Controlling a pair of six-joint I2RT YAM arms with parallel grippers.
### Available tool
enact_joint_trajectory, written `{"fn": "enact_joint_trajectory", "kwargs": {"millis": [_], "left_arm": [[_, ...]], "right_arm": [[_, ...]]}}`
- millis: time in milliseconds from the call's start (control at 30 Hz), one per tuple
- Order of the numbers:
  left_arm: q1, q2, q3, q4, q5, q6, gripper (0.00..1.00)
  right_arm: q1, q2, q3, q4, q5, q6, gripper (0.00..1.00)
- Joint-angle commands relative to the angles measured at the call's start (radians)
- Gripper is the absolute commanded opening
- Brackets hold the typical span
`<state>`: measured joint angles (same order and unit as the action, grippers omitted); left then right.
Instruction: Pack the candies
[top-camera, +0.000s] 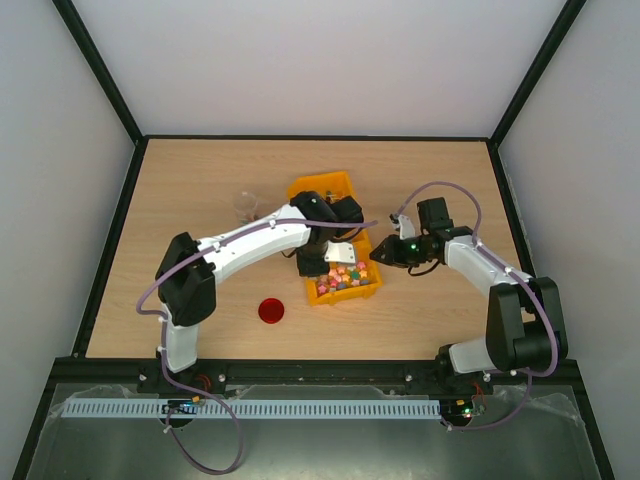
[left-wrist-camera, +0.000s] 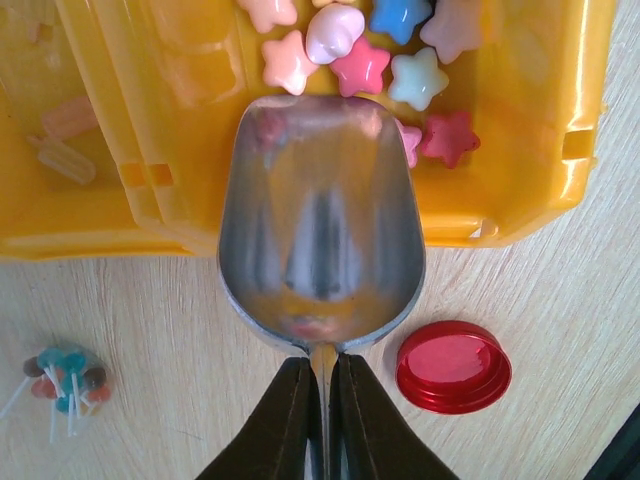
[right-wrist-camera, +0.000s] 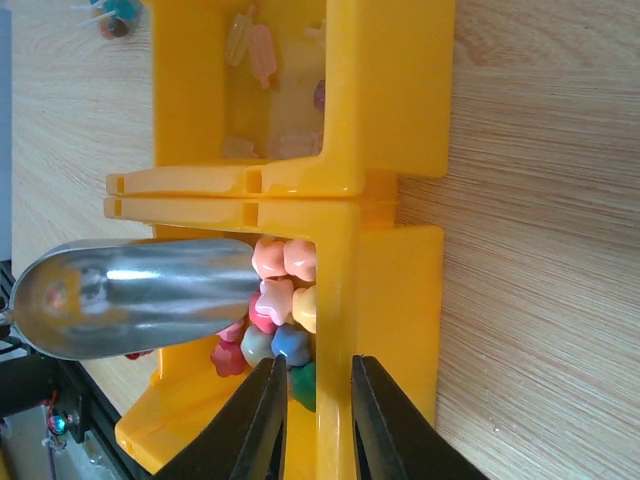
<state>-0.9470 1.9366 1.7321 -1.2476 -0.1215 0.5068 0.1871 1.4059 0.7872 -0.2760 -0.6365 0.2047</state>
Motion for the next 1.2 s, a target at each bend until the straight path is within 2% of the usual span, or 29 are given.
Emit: {"fn": "enact_joint_trajectory", "kwargs": {"millis": [0, 100, 233, 433, 667, 967, 1167], "left_arm": [[0.01, 0.053, -0.006, -0.026, 0.061, -0.013, 0.02], [0.032, 0.02, -0.058, 0.045, 0.147, -0.004, 0.02], [0.07, -0.042, -0.208, 0.173, 0.213, 0.012, 0.02], [0.121, -0.09, -0.358, 0.327, 0.295, 0.003, 0.02], [0.123, -0.083, -0.427, 0.488, 0.327, -0.036, 0.02], [0.125, -0.078, -0.525, 0.708, 0.374, -0.085, 0.02], [0.141, -0.152, -0.681, 0.954, 0.494, -0.12, 0.02]], "right_arm": [[0.0, -0.014, -0.023, -0.033, -0.036, -0.003, 0.18], [0.0, -0.011, -0.026, -0.027, -0.035, 0.0, 0.16], [0.0, 0.004, -0.026, -0.022, -0.036, 0.002, 0.15], [0.0, 0.022, -0.02, -0.018, -0.036, 0.009, 0.13], [0.0, 0.052, -0.01, -0.024, -0.036, 0.013, 0.02], [0.005, 0.073, -0.01, -0.015, -0.03, 0.012, 0.01], [0.005, 0.076, 0.003, -0.047, -0.02, -0.015, 0.02]]}}
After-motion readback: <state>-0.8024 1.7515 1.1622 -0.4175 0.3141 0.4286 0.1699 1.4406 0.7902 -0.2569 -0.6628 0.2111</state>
